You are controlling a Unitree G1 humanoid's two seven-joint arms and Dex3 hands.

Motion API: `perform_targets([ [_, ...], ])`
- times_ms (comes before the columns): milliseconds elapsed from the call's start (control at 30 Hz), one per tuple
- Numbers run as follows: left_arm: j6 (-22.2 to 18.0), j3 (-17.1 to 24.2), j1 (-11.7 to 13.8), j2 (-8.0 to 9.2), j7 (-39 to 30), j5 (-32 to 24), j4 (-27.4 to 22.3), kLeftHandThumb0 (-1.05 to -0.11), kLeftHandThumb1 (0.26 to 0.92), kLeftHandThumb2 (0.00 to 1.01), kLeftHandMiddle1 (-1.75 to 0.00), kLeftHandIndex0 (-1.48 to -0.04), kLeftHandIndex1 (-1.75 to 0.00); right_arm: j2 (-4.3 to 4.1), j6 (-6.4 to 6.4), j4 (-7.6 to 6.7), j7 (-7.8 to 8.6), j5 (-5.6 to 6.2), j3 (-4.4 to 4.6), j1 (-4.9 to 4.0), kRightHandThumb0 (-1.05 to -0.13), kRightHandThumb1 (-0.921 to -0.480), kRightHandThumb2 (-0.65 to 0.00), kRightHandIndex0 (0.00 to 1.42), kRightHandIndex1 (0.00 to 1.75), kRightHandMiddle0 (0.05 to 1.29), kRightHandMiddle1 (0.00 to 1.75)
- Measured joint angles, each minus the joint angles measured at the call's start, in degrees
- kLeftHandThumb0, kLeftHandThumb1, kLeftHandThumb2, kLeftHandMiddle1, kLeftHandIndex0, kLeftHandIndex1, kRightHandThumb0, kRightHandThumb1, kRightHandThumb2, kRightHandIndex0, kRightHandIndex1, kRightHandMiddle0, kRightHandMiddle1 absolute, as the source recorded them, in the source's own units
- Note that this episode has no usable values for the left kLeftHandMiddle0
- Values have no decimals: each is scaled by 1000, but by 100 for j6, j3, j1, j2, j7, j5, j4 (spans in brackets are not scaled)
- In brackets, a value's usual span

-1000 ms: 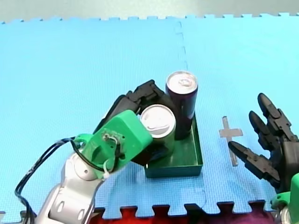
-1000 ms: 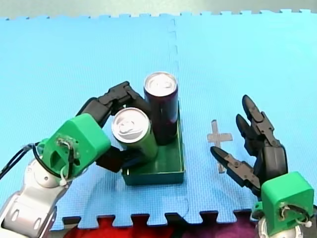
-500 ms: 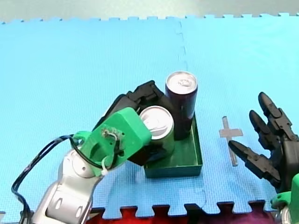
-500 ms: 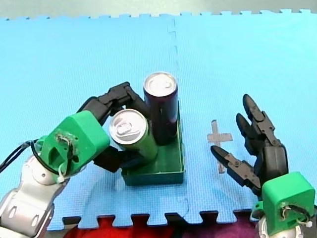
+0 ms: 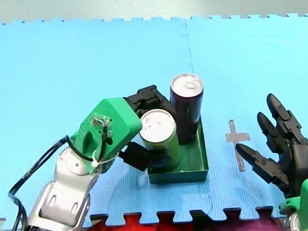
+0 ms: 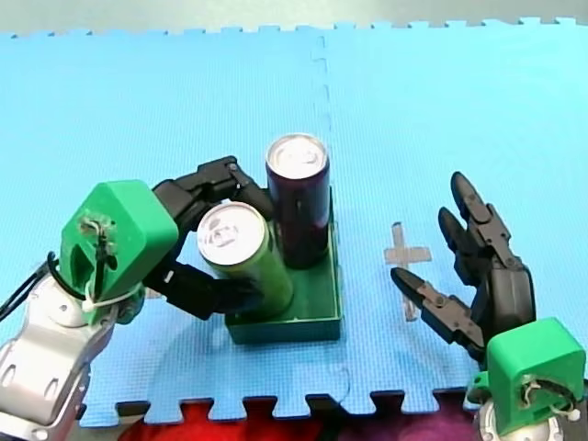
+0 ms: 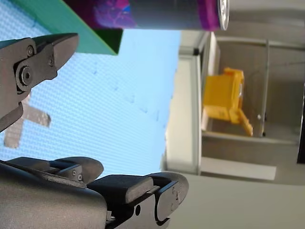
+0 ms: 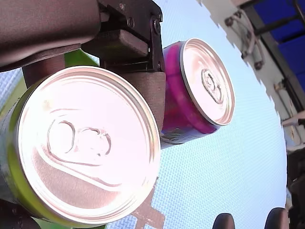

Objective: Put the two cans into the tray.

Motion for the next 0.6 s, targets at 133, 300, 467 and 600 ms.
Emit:
perform_targets([
  [133, 169, 0, -68, 59, -128, -73, -10, -321, 443, 727, -1746, -647, -1746, 7, -2, 17, -3, -4, 1, -1, -860, -760, 0, 398, 0, 353, 1],
  [300, 332, -12, -140, 117, -244, -114, -32, -329, 452, 725, -1746, -647, -1746, 27, -6, 26, -6, -11, 13, 1, -860, -759, 0, 397, 0, 354, 1],
  [467, 487, -27, -148, 135, -276, -118, -131, -335, 460, 723, -1746, -649, -1746, 55, -33, 25, -10, -23, 38, 25, -861, -760, -1, 398, 1, 355, 1],
  [600, 524, -76, -133, 140, -222, -59, -218, -335, 465, 721, -1746, -651, -1746, 69, -63, 33, -11, -21, 46, 47, -865, -762, -1, 397, 0, 354, 0],
])
